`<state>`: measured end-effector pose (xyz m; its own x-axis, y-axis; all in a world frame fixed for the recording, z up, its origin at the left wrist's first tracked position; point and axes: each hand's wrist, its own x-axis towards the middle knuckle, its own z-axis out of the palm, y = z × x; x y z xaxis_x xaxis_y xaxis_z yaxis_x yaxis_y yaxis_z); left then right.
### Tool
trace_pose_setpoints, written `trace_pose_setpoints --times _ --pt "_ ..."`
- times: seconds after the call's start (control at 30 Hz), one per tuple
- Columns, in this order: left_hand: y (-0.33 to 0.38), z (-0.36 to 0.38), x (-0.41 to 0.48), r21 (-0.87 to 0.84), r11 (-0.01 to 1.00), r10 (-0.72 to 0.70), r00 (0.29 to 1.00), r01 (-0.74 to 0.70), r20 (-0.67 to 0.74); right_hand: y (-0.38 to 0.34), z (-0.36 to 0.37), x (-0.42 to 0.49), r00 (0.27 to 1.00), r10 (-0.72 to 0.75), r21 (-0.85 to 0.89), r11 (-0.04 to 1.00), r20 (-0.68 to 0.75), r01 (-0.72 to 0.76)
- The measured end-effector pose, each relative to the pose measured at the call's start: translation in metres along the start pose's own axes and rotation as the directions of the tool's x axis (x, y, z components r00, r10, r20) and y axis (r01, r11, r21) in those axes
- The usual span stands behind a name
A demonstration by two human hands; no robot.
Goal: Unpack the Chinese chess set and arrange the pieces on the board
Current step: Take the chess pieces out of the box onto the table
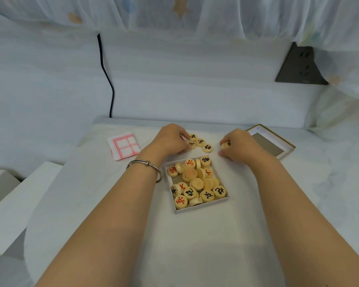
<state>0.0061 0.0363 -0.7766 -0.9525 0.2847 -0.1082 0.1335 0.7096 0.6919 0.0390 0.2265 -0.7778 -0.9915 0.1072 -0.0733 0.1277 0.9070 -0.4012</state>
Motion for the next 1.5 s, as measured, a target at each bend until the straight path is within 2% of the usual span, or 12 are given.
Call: trace_pose_setpoints --times 0.23,0.3,0.43,0.6,0.83,0.97,1.13,1.3,1.4,1.5 --pt "0.005 0.001 -0.003 -0.02 1.0 0.009 1.0 -0.009 0.028 -0.015 0.018 0.001 0.991 -0.128 0.052 0.99 -0.036 0.13" --pt "0.005 0.0 -0.004 -0.026 1.0 -0.001 1.0 0.002 0.027 -0.012 0.017 0.003 0.993 -0.11 0.084 0.99 -0.043 0.113" --pt "0.004 -0.002 -0.009 -0.006 1.0 0.002 1.0 -0.002 0.029 -0.001 0.014 0.004 0.998 -0.056 0.047 0.997 -0.042 0.058" --pt "0.006 0.002 -0.021 0.068 0.997 0.023 0.999 -0.021 -0.029 0.002 0.015 0.003 0.997 -0.056 0.001 0.998 -0.047 0.056" --pt "0.001 0.01 -0.046 0.094 0.995 -0.004 0.991 0.017 -0.136 0.003 0.021 -0.011 0.977 -0.028 -0.064 0.998 -0.213 0.015" --pt "0.005 0.013 -0.054 0.076 0.997 0.011 0.983 0.003 -0.181 -0.001 0.021 -0.015 0.972 0.018 0.024 1.0 -0.233 -0.013" --pt "0.008 0.018 -0.059 0.057 0.998 0.012 0.983 -0.002 -0.183 0.001 0.024 -0.01 0.953 0.163 0.27 0.958 -0.254 -0.092" --pt "0.001 0.017 -0.054 0.062 0.996 -0.048 0.988 0.058 -0.147 0.001 0.026 -0.002 0.932 0.23 0.299 0.943 -0.279 -0.143" --pt "-0.001 0.014 -0.051 0.081 0.994 -0.069 0.99 0.08 -0.124 0.001 0.027 0.0 0.932 0.19 0.283 0.954 -0.307 -0.101" --pt "-0.001 0.013 -0.049 0.092 0.993 -0.068 0.992 0.078 -0.11 0.001 0.026 0.003 0.953 0.06 0.24 0.971 -0.296 0.013"
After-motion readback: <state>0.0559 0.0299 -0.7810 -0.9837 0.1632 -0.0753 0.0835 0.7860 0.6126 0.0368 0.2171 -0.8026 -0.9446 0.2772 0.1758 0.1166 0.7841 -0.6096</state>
